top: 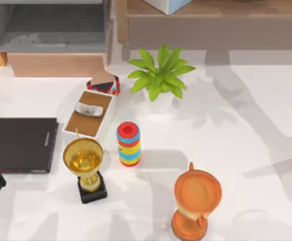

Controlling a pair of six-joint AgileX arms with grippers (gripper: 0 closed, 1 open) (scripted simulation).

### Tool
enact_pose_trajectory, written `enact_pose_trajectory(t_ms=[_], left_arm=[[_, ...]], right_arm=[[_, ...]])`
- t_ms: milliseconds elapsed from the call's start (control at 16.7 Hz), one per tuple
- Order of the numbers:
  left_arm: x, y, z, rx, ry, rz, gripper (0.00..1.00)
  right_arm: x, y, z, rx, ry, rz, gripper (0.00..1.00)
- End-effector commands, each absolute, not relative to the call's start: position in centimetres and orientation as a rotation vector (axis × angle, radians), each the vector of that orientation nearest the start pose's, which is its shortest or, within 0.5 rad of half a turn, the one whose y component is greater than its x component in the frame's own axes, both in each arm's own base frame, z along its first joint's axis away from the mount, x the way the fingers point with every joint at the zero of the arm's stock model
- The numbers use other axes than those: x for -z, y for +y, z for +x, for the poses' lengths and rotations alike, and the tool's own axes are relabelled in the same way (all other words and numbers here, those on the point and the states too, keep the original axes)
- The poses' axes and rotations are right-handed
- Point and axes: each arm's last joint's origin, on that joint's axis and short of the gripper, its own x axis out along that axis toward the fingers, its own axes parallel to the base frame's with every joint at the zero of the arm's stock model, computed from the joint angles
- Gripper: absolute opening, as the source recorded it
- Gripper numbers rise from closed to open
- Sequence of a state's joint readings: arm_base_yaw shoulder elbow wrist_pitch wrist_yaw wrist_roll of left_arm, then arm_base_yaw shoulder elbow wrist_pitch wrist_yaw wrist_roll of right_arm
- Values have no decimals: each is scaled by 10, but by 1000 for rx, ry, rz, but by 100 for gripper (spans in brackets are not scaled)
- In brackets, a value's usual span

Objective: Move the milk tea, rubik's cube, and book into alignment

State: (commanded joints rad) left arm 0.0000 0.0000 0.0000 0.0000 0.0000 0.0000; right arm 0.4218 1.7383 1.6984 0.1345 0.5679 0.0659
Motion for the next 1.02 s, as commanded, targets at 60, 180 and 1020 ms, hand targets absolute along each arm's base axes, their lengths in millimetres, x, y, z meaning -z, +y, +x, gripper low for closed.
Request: enact_pose_trajectory(t_ms=[60, 180, 1020], left_arm=[[-160, -1, 106, 0, 0, 0, 100], [-160, -1, 106, 0, 0, 0, 100], [-160, -1, 106, 0, 0, 0, 100]], right_arm=[[-424, 156, 388, 136, -111, 109, 0], [-427, 155, 406, 136, -124, 117, 0], [-396, 181, 450, 20, -1, -2, 23]])
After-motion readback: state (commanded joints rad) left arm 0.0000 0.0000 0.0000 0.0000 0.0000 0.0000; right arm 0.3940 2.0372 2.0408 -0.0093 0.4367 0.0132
